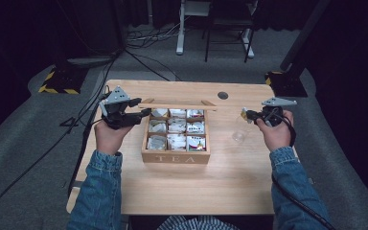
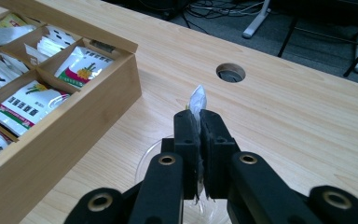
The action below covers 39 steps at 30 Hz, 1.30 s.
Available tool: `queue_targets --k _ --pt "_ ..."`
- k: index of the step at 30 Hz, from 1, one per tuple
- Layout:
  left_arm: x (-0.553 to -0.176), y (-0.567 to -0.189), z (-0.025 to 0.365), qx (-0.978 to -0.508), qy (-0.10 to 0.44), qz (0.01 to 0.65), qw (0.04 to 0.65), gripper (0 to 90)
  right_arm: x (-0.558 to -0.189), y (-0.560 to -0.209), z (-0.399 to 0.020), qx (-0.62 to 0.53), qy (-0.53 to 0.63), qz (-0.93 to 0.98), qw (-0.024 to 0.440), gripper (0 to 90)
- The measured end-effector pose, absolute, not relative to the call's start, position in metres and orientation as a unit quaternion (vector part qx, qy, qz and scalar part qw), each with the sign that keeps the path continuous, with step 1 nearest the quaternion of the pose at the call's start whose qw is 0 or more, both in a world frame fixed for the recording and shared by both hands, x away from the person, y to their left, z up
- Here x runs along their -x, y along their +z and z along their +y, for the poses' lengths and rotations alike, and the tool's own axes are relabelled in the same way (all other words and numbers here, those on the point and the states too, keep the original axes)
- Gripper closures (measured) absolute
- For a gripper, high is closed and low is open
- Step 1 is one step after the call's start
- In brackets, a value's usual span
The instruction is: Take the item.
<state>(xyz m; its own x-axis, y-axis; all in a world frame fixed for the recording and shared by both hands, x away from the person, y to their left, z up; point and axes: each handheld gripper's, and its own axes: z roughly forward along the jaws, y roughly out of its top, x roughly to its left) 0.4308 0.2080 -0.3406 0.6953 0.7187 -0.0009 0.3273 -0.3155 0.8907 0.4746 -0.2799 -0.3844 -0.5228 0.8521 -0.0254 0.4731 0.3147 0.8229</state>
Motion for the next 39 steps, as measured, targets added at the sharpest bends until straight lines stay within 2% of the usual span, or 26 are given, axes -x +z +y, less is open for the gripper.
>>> queue_targets --k 14,16,17,18,22,39 --pt "-0.431 -0.341 0.208 -0.786 0.204 0.333 0.48 45.4 -0.475 -0.396 -0.278 -0.433 0.403 0.771 0.234 86.2" --pt "-0.431 -0.341 0.208 -0.786 0.204 0.332 0.48 45.4 -0.474 -0.398 -0.278 -0.437 0.404 0.772 0.225 78.4" --pt "-0.431 -0.341 0.208 -0.786 0.204 0.332 0.48 45.4 -0.474 -0.398 -0.278 -0.437 0.404 0.772 0.225 78.4" --pt "-0.431 -0.341 0.208 -0.786 0.204 0.332 0.48 45.4 -0.474 -0.399 -0.279 -0.437 0.399 0.771 0.234 68.1" --pt "-0.431 -0.341 0.208 -0.786 0.204 0.333 0.48 45.4 -0.472 -0.399 -0.281 -0.437 0.403 0.766 0.244 60.1" --pt "-0.43 -0.341 0.208 -0.787 0.202 0.333 0.478 45.4 -0.458 -0.395 -0.303 -0.447 0.393 0.765 0.246 54.9"
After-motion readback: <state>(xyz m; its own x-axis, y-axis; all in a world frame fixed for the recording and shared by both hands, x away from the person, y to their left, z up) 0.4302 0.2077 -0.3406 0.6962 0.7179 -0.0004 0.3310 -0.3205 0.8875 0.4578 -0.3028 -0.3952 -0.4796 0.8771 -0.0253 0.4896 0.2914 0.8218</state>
